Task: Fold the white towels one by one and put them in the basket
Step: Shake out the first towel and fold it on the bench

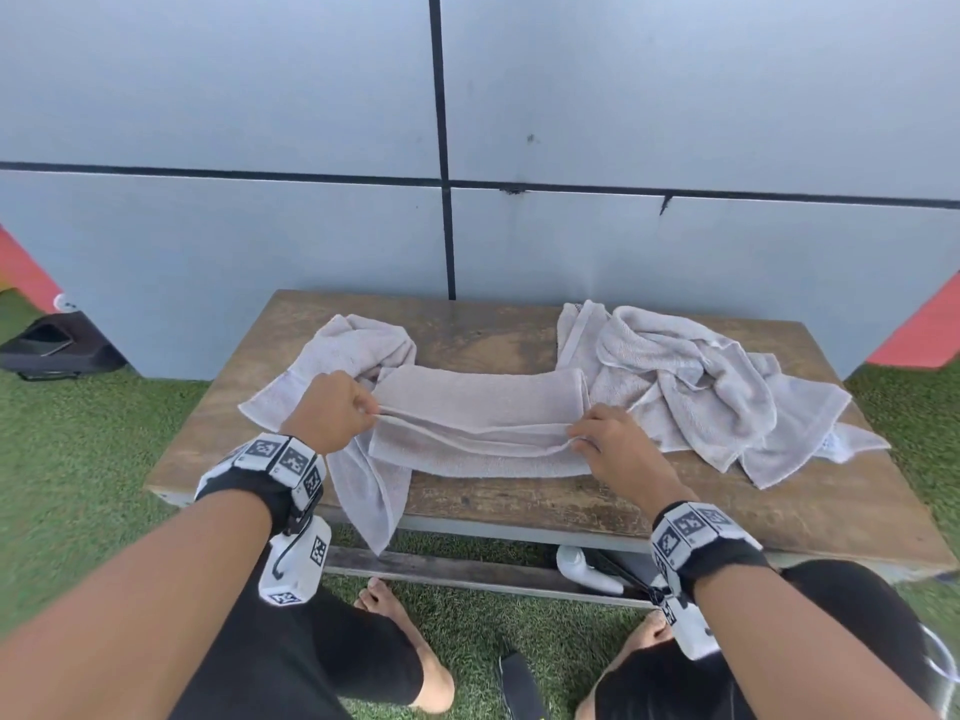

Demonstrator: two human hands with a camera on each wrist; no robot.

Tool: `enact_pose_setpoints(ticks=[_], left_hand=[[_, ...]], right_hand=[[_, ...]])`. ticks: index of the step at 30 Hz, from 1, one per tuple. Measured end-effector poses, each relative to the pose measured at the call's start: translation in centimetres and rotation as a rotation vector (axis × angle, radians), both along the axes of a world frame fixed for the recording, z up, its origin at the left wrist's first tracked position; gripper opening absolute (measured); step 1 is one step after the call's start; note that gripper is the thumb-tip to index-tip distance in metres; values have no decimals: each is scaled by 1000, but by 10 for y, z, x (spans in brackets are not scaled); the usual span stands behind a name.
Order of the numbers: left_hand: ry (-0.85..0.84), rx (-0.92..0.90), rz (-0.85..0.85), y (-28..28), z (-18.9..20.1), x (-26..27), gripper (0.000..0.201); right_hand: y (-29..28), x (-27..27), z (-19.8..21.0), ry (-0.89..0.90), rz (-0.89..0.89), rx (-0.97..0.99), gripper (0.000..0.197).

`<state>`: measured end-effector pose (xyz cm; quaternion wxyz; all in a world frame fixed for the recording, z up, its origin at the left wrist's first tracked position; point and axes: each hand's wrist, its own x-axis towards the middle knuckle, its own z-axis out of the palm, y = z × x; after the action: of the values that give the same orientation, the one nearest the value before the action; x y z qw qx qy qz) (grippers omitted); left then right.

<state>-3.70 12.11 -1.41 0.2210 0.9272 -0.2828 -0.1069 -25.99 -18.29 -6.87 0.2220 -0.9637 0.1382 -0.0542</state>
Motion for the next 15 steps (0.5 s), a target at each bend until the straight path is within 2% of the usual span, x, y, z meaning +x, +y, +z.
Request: enact_pose_setpoints(ticks=[4,12,15], left_hand=[[6,-12,10,1,-5,2,9],[15,-26,17,3,-8,3,10],[16,-26,14,3,-7,5,10]], right_hand=[[2,0,3,-6,-2,2,8],[4,4,9,23,-28,17,24],[0,7,9,36,-14,-5,20]])
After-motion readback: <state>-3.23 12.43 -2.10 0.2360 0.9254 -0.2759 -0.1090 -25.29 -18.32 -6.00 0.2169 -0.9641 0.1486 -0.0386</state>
